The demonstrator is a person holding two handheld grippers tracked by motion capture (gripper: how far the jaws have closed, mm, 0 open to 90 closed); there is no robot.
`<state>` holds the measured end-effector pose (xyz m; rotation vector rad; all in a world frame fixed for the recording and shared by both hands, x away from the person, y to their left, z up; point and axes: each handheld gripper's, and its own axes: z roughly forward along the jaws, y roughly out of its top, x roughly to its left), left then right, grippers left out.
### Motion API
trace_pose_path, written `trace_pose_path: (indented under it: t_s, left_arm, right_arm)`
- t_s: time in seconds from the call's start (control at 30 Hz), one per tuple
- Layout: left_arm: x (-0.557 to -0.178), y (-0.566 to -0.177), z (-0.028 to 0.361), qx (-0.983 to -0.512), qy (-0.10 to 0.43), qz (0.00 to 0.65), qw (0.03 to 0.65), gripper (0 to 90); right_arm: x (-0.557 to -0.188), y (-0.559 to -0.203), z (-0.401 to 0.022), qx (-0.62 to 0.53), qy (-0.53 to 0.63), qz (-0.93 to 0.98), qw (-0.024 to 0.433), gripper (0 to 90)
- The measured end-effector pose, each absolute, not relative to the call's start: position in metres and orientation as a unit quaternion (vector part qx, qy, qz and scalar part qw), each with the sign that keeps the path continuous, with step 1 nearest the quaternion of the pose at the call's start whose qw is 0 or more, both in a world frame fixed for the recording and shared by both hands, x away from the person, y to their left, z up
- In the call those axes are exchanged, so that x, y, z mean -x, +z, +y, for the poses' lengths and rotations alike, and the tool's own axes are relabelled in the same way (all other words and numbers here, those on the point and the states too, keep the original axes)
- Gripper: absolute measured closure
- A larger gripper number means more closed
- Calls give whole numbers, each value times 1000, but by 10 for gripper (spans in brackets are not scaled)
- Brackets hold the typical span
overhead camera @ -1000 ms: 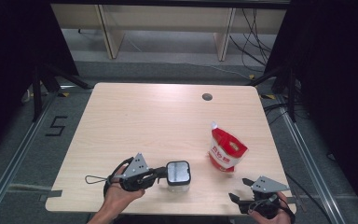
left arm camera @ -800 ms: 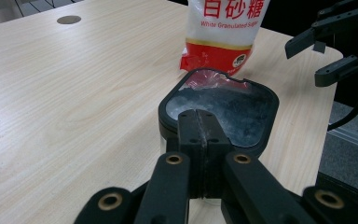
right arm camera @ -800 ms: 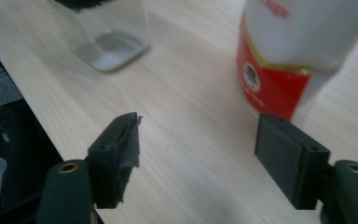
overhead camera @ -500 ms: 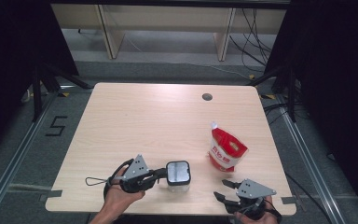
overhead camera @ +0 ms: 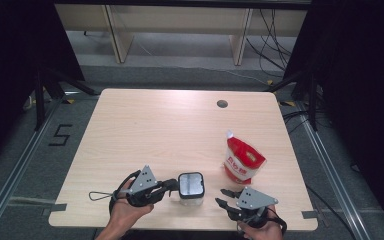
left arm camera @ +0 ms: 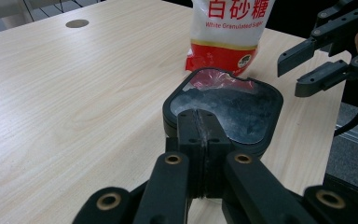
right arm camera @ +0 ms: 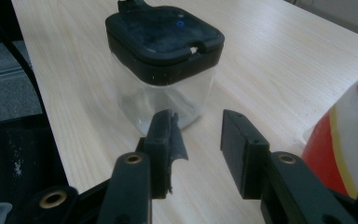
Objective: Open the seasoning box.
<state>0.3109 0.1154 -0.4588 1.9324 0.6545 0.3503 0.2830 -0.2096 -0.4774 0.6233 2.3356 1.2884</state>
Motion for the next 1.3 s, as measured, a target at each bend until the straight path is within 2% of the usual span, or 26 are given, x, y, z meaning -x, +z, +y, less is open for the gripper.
trace_pose_path:
  t_s: [0.3, 0.47, 0.7, 1.3]
  left_arm:
    - [-310, -460, 117, -802, 152, 266, 512, 885]
    - [-310, -461, 117, -801, 154, 265, 514, 885]
    - [-310, -462, 118, -798, 150, 267, 520, 884]
    - [-310, -464, 118, -788, 144, 276, 532, 877]
  right_arm:
    - [-293, -479, -195, -216, 470, 836, 183, 756]
    - [-295, -477, -191, -207, 470, 836, 193, 820]
    - [-298, -477, -186, -199, 482, 834, 183, 864]
    - [-299, -476, -179, -193, 480, 838, 174, 876]
